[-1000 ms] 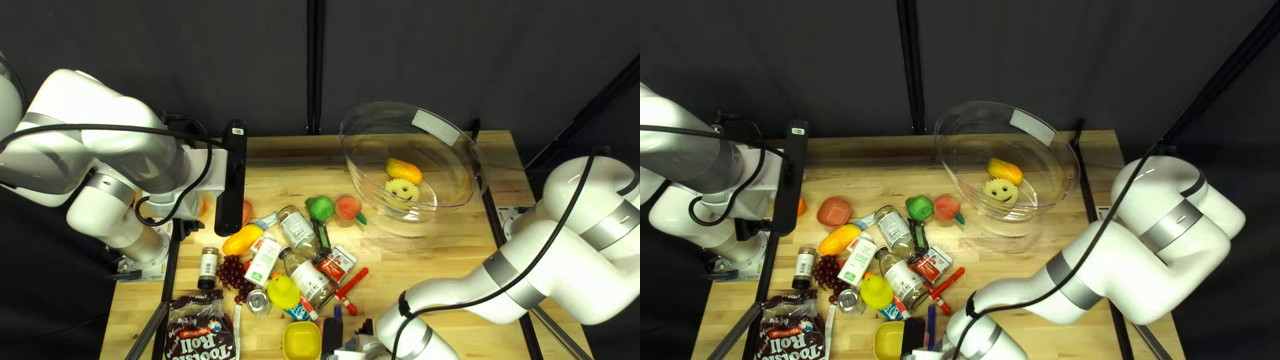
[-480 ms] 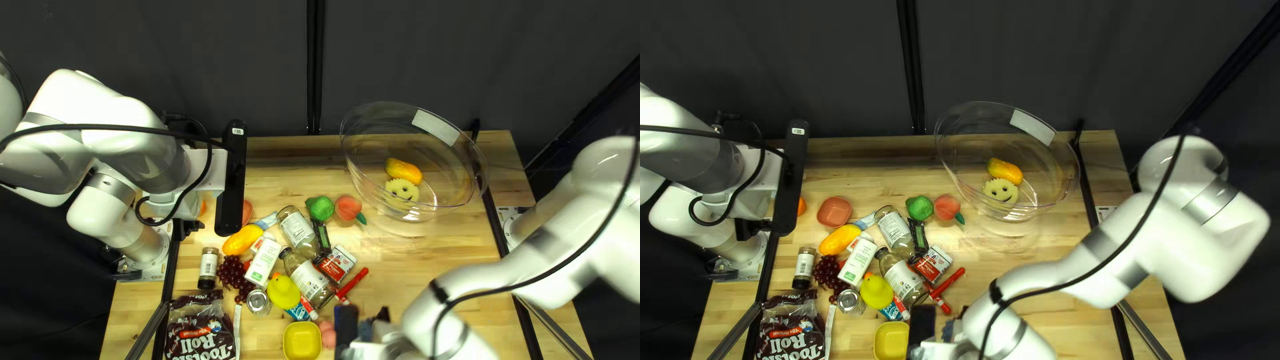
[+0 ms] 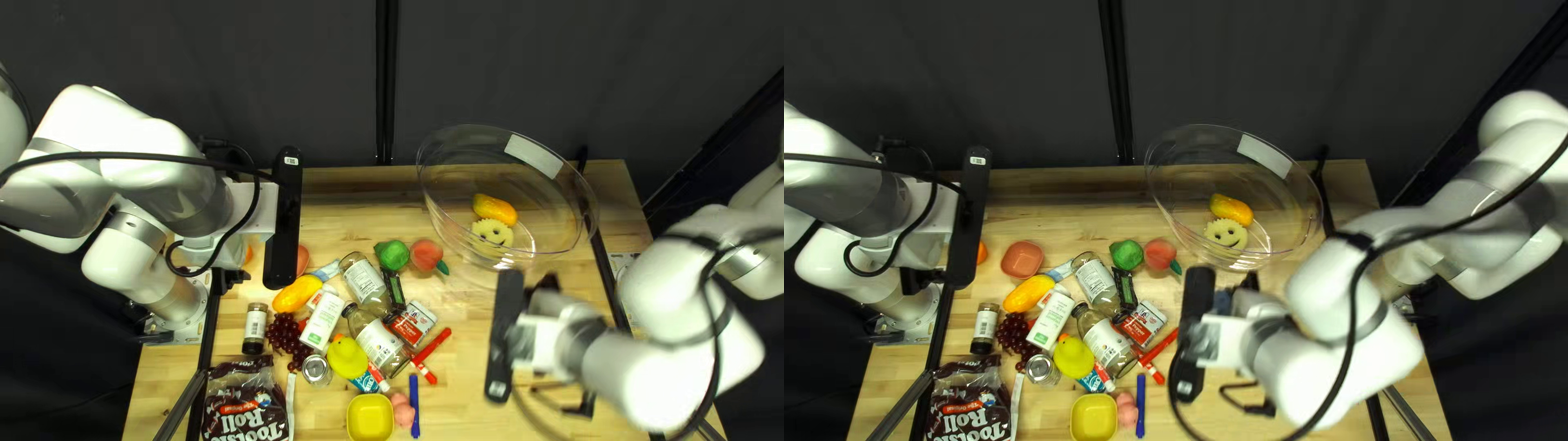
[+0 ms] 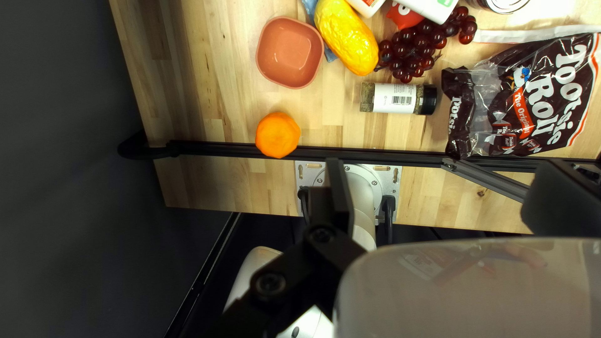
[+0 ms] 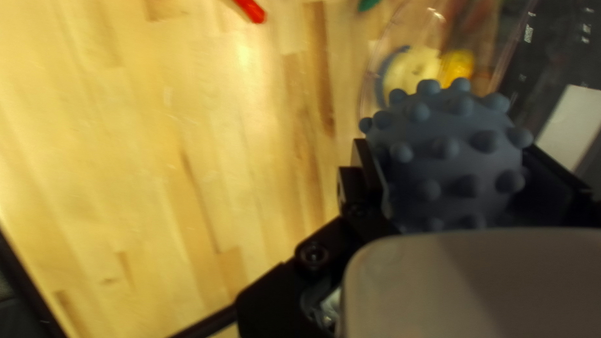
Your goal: Pick up trash and place into trash bin
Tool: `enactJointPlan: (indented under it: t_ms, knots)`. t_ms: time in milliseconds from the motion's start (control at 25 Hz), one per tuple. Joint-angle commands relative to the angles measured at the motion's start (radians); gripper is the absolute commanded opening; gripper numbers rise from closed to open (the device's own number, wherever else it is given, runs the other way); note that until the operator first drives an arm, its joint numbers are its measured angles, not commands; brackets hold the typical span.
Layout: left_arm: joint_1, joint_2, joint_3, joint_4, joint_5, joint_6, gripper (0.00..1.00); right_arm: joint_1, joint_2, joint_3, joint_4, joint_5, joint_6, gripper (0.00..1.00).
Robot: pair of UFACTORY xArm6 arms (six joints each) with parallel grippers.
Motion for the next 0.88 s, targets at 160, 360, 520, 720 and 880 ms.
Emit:
enactJointPlan:
  t_ms: [160,360,520,720,880]
  knots:
    - [0.000,0.000,0.000,0.000,0.000,0.000,1.00,-0.141,-0.161,0.179,-0.012,-0.070,-0.026,0.09]
    - [0.000,0.000,0.000,0.000,0.000,0.000,1.00,-0.185,-0.183,0.201,-0.007,-0.099,-0.018,1.00]
    - [0.000,0.000,0.000,0.000,0.000,0.000,1.00,-0.136,-0.098,0.111,-0.018,-0.084,-0.009,1.00]
    - [0.000,0.000,0.000,0.000,0.000,0.000,1.00,-0.086,-0.002,0.028,-0.032,-0.116,-0.056,1.00]
    - [0.000,0.000,0.000,0.000,0.000,0.000,1.00,-0.083,0.082,-0.006,-0.030,-0.213,-0.152,1.00]
